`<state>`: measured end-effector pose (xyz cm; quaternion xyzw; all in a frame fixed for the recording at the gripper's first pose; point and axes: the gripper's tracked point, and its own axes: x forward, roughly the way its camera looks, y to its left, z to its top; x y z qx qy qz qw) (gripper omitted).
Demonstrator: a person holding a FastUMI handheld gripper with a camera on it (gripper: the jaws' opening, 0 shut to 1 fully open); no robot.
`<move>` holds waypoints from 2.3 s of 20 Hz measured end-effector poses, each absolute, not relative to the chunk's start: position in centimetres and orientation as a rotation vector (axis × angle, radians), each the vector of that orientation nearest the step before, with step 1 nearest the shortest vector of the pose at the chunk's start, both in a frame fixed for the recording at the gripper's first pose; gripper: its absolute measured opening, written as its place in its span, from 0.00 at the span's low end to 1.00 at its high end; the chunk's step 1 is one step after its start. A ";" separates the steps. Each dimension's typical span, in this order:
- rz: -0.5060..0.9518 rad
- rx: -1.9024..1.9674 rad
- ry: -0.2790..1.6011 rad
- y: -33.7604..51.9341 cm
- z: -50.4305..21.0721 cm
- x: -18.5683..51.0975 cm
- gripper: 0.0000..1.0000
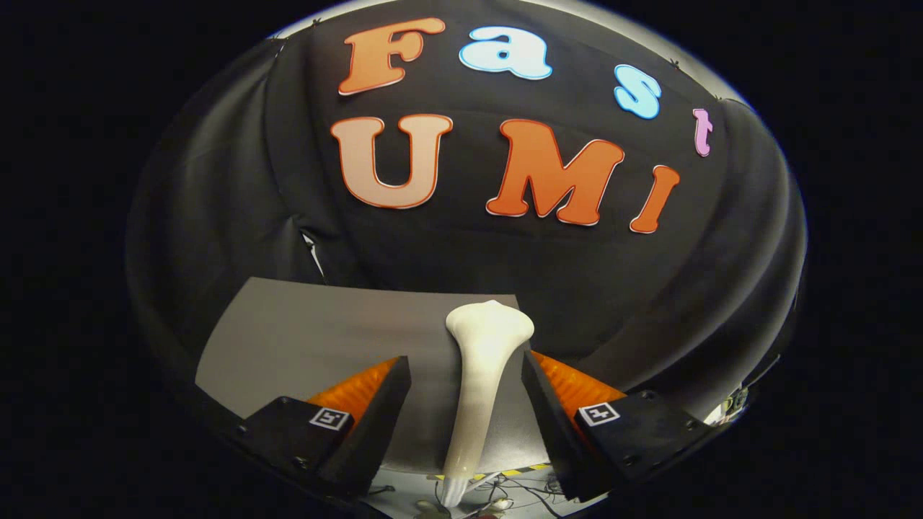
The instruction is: Iron the clothes twice with a garment steamer, once on the left side and once on the right side.
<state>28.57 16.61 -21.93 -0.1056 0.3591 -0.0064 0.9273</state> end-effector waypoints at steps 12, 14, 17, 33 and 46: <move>-0.103 -0.221 0.895 13.3 -30.2 32.2 0.99; -0.118 -0.221 0.908 12.6 -30.8 32.3 0.97; -0.131 -0.222 0.917 12.0 -31.1 32.8 0.83; -0.024 -0.224 0.874 14.9 -31.5 32.1 0.50; 0.011 -0.068 0.492 15.1 -22.6 27.6 0.49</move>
